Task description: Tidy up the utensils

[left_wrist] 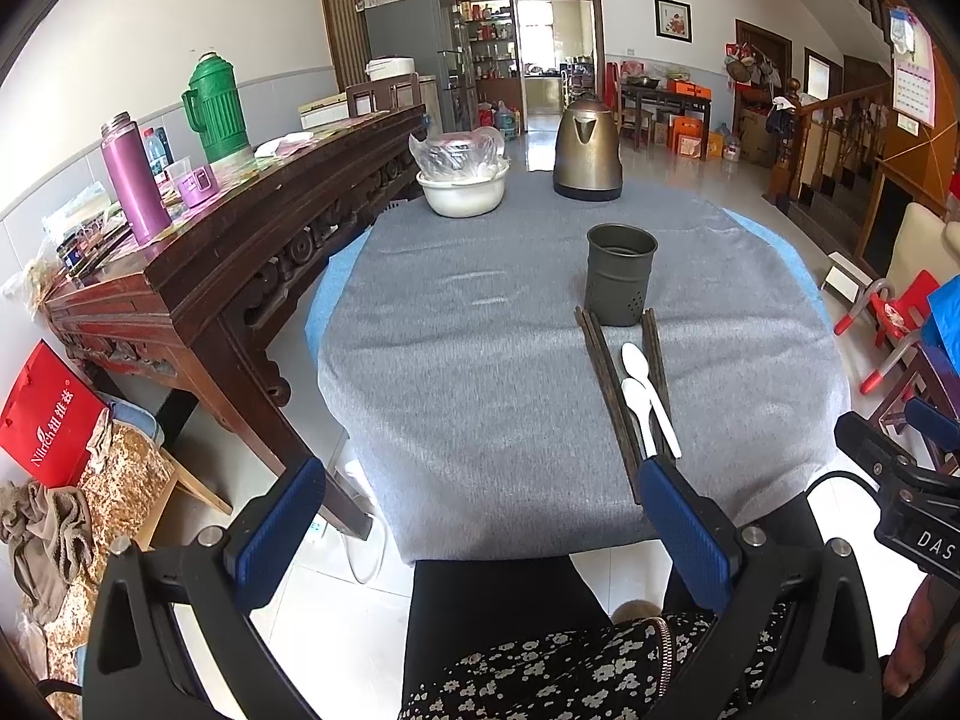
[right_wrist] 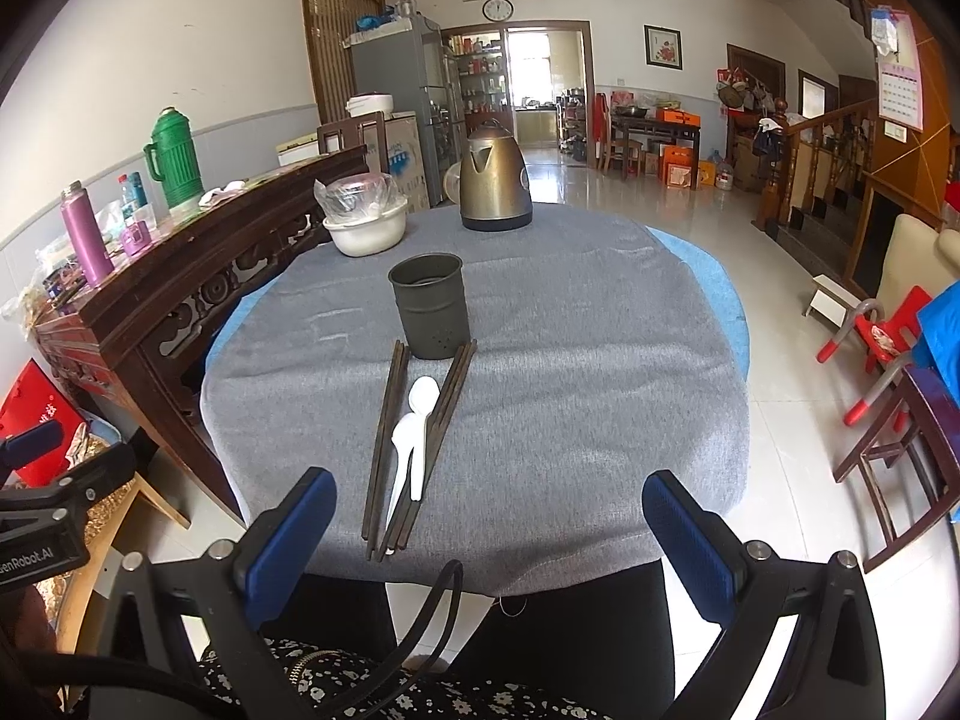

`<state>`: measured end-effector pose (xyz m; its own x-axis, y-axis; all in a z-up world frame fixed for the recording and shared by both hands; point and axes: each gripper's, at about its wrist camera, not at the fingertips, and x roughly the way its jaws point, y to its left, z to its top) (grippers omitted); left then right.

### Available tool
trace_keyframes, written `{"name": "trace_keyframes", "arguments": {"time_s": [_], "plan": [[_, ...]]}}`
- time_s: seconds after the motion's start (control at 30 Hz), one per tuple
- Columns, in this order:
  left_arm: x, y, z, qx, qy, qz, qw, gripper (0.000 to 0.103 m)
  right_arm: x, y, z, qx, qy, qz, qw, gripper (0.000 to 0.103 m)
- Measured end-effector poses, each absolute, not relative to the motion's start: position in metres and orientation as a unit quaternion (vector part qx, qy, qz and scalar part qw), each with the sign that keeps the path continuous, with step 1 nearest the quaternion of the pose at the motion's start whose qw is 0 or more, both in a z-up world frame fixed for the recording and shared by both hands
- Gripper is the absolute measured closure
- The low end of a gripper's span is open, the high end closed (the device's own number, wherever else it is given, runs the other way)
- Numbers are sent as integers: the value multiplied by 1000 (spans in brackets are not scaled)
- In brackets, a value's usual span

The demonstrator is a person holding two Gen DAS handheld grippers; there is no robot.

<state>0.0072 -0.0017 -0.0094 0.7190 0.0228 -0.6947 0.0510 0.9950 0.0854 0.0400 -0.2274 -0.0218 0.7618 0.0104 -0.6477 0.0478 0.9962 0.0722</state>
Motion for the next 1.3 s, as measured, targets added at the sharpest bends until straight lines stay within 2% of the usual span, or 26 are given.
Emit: {"name": "trace_keyframes", "arguments": {"time_s": [0.93, 1.3], "plan": [[26, -5, -49, 47, 455, -14, 889, 0, 57, -234, -56, 62, 411, -8, 909, 0], [30, -3, -53, 45, 464, -12, 884, 0, 60, -232, -59, 62, 420, -6, 906, 0]]}}
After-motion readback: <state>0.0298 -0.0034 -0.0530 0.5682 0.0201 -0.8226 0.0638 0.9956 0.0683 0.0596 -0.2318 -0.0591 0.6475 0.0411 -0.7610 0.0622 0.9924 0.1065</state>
